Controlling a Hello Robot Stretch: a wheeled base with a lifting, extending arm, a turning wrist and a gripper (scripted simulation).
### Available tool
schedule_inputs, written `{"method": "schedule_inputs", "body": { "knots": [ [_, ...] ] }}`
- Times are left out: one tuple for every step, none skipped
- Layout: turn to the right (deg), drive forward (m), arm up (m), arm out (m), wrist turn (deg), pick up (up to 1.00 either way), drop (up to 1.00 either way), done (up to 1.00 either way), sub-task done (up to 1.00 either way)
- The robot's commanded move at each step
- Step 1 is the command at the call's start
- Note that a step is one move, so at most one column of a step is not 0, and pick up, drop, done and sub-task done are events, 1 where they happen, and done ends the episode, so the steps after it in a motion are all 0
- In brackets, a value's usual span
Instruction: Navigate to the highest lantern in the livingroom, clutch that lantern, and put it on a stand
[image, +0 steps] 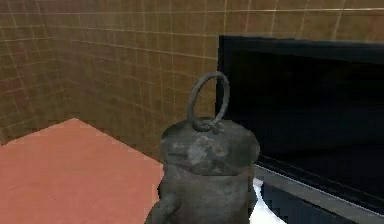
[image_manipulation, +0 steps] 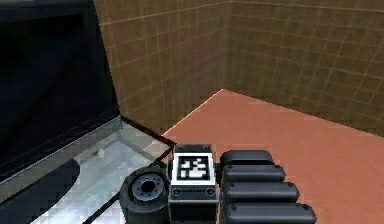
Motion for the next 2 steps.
{"method": "schedule_inputs", "body": {
  "knots": [
    [-6.0,0.0,0.0,0.0,0.0,0.0,0.0,0.0,0.0],
    [45.0,0.0,0.0,0.0,0.0,0.0,0.0,0.0,0.0]
  ]
}}
